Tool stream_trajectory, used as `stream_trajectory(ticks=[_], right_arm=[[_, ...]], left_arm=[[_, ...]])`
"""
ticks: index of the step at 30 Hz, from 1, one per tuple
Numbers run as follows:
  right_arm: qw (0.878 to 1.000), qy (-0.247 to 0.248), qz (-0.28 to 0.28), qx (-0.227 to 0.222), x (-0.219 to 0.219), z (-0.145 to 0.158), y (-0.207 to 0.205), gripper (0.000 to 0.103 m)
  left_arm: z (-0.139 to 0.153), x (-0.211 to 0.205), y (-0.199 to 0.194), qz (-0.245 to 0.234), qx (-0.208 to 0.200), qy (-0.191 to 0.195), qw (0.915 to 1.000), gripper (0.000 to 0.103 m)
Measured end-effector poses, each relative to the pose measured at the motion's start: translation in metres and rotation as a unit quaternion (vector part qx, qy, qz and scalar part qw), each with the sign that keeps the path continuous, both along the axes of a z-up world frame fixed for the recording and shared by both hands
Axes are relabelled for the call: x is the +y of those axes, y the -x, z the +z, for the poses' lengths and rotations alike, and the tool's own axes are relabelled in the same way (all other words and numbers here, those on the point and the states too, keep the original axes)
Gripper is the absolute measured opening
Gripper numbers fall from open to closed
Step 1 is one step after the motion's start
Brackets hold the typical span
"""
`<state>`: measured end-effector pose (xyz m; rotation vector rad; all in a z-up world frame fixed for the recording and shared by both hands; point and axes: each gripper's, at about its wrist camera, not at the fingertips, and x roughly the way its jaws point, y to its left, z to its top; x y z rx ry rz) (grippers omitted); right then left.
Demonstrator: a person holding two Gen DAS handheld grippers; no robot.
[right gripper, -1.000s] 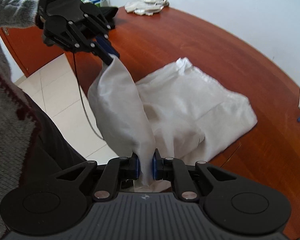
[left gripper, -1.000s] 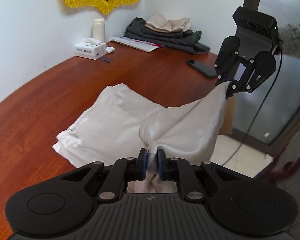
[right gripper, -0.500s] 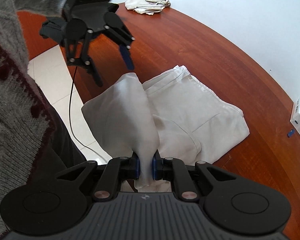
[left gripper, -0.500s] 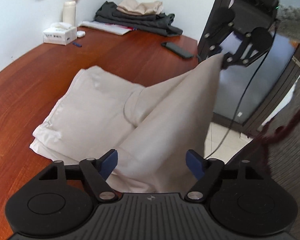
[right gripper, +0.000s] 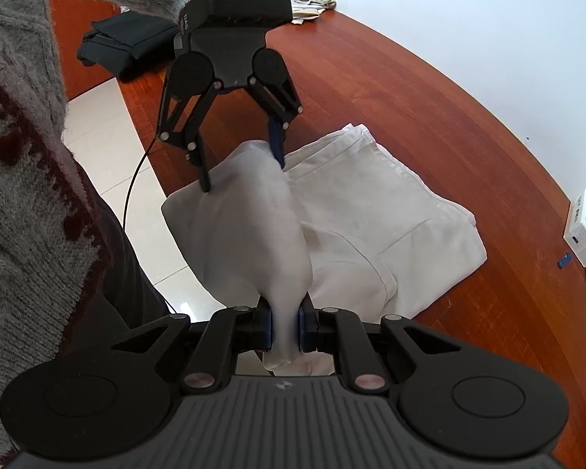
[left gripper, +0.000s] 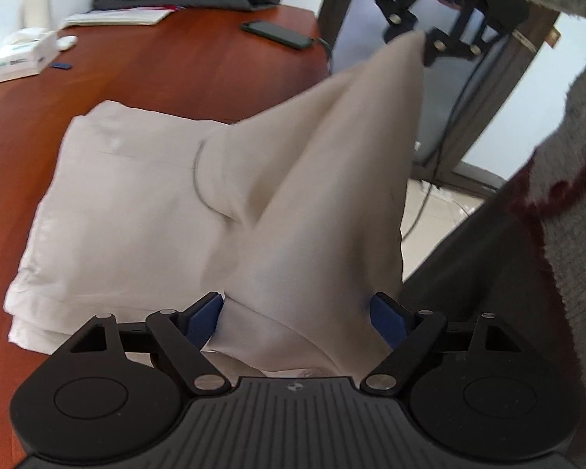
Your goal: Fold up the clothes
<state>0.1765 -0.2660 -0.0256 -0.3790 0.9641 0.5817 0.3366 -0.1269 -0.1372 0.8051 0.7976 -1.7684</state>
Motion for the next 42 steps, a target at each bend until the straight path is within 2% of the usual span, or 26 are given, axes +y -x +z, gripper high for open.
stream_trajectory(ticks=[1, 2, 5, 14, 18, 20, 24, 31, 42], right_arm=[[1.000, 0.000, -0.001, -0.001, 0.000, 0.000, 0.001, 0.013], [1.000, 0.000, -0.002, -0.001, -0.001, -0.001, 0.001, 0.013], [1.000, -0.003, -0.008, -0.006, -0.002, 0.001, 0.006, 0.013], [1.000, -0.023, -0.015, -0.009, 0.004, 0.014, 0.030, 0.013], [0.999, -0.047, -0.014, 0.002, 0.004, 0.027, 0.039, 0.013], [0.998, -0.056, -0.021, 0.004, 0.001, 0.030, 0.038, 0.013], [0.996, -0.076, -0.049, 0.013, -0.012, 0.025, 0.020, 0.013], [0.996, -0.061, -0.069, 0.006, -0.025, 0.016, -0.020, 0.013], [0.995, -0.065, -0.074, 0.029, -0.068, 0.006, -0.101, 0.013]], left_arm=[[0.002, 0.003, 0.001, 0.006, -0.001, 0.006, 1.0000, 0.022], [0.004, 0.006, 0.003, 0.012, -0.001, 0.013, 0.9998, 0.017], [0.016, 0.025, 0.012, 0.027, -0.007, 0.039, 0.9989, 0.011], [0.055, 0.074, 0.046, 0.095, 0.011, 0.096, 0.9908, 0.009], [0.077, 0.086, 0.051, 0.134, 0.031, 0.122, 0.9830, 0.009], [0.082, 0.090, 0.048, 0.160, 0.026, 0.131, 0.9779, 0.008], [0.081, 0.086, 0.038, 0.202, 0.016, 0.138, 0.9695, 0.008], [0.080, 0.068, 0.019, 0.244, -0.003, 0.135, 0.9603, 0.008], [0.079, 0.032, -0.046, 0.300, -0.021, 0.121, 0.9460, 0.009]])
